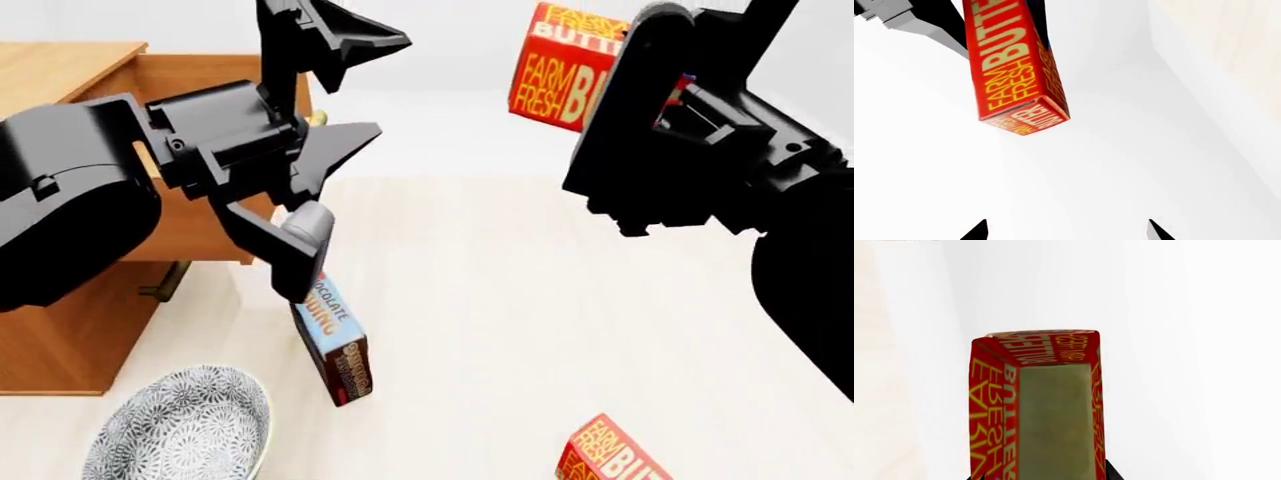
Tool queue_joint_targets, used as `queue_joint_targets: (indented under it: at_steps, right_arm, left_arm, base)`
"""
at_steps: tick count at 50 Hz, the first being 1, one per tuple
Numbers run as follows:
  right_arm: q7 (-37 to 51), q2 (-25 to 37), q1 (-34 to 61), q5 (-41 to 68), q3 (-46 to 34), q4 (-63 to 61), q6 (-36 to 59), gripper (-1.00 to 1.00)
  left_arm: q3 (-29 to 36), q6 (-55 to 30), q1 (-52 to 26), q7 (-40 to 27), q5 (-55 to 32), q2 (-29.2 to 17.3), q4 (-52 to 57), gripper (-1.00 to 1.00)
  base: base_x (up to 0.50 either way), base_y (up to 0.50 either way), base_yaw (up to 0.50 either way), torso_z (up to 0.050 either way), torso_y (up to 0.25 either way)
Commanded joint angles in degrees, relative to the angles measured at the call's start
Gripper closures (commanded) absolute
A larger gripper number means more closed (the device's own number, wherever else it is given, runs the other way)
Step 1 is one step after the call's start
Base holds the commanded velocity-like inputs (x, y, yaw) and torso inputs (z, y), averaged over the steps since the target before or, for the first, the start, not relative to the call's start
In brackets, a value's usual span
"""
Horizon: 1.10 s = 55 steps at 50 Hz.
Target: Put the butter at the front in the top drawer of the cabinet and close it.
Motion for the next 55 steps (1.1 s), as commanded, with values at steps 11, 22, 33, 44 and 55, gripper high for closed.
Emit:
queue_joint_targets:
  at_steps: [11,22,33,44,55]
  right_arm:
    - [5.2,-0.2,-3.7,-2.8,3.5,-2.8,1.5,1.00]
    - [5.9,-2.1,-5.6,-0.3,5.5,-1.0,1.3,1.00]
    - [6.0,-3.9,-6.6,2.4,7.5,0.4,2.8,1.00]
    - [6.2,-5.9,-6.8,2.9,7.8,2.2,4.1,1.00]
    - [6.2,-7.8,-6.2,3.0,8.3,3.6,4.9,1.00]
  left_arm:
    - [0.0,-0.5,1.4,-2.5,-0.4,1.9,-1.8,-1.00]
    - [0.3,-0.3,1.9,-3.7,0.0,2.7,-2.2,-1.00]
    - [0.8,-0.1,2.8,-4.1,0.5,2.7,-2.1,-1.00]
    - [1.0,-0.3,3.3,-4.8,1.0,3.2,-2.4,-1.00]
    - [1.1,-0.1,3.1,-5.3,1.1,3.7,-3.0,-1.00]
  base:
    - [0.00,0.00,0.00,0.001,0.001]
    - [0.00,0.00,0.00,0.000,0.002]
    - [0.00,0.00,0.00,0.001,0.001]
    - [0.00,0.00,0.00,0.000,0.001]
    - [0.00,0.00,0.00,0.001,0.001]
